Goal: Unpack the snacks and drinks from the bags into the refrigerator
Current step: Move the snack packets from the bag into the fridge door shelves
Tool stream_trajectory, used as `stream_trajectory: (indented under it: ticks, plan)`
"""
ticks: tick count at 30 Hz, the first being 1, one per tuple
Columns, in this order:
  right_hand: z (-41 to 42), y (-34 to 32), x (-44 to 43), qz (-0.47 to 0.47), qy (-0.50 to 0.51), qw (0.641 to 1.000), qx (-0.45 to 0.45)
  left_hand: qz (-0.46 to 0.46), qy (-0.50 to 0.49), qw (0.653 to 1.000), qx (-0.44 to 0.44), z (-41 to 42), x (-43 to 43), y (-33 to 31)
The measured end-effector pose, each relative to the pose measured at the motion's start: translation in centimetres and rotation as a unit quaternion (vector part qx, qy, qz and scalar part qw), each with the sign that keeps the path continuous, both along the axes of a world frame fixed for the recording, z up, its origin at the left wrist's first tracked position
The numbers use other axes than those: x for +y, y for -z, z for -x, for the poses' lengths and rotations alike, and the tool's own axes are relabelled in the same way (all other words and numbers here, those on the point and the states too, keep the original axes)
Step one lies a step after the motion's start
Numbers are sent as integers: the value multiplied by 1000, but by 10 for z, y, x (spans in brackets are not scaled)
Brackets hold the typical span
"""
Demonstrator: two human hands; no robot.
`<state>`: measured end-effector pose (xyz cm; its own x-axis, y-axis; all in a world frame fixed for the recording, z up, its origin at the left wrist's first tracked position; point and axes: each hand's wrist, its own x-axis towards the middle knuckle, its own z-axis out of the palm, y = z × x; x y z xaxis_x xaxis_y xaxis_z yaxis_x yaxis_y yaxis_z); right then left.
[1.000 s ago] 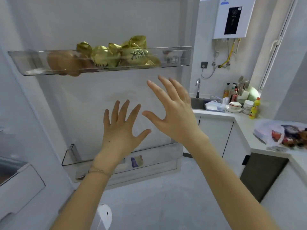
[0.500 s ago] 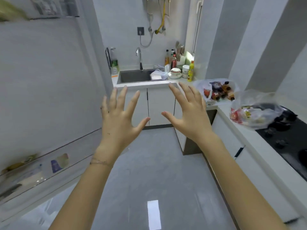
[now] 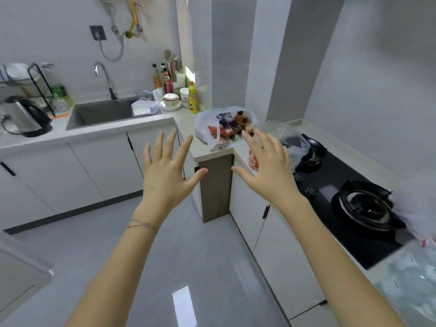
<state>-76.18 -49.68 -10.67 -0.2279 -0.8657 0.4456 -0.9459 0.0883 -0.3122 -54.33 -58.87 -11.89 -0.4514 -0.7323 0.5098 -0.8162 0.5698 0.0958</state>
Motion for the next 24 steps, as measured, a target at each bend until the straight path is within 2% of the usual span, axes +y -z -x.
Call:
stream_trajectory:
  ticks: [11,24]
  plan:
    - [141,52,-69,-84,133,987,-28,-37,118,992,-16,147,-117,45]
    - [246,99,-147,-127,244,959,-63,-71,256,961,-75,304,-248,93]
